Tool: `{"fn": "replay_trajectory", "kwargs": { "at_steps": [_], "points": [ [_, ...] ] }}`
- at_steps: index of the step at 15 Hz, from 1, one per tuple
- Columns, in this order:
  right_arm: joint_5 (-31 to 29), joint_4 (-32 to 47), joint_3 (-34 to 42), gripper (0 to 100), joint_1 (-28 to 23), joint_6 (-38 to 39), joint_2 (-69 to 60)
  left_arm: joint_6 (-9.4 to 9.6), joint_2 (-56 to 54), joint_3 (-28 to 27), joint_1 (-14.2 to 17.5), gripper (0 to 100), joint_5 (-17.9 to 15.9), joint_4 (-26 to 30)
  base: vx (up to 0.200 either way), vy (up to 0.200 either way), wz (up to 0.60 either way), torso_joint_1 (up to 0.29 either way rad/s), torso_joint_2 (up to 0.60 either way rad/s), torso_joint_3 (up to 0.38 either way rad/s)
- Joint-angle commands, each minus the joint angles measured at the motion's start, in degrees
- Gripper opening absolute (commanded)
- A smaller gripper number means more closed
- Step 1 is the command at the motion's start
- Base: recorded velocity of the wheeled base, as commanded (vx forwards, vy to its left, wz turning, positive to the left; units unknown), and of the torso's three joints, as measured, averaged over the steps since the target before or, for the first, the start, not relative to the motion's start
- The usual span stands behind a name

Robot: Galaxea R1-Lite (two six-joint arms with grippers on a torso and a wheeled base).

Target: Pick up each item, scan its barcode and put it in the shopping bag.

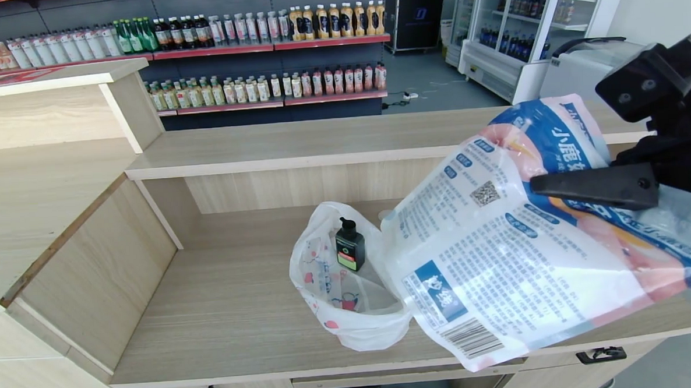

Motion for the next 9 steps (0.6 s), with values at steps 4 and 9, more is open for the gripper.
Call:
{"fn": "replay_trajectory", "kwargs": {
  "at_steps": [4,9],
  "points": [
    [0.04,-0.20,-0.10,0,0.03,-0.09,0.19,0.02,0.09,0.00,0.01,100,0.00,0.02,0.000,0.000,0.00,0.000,0.00,0.000],
    [-0.05,-0.37,-0.02,0,-7.62,-13.36,0.54,0.02,0.09,0.00,0.01,100,0.00,0.02,0.000,0.000,0.00,0.000,0.00,0.000]
  ]
}}
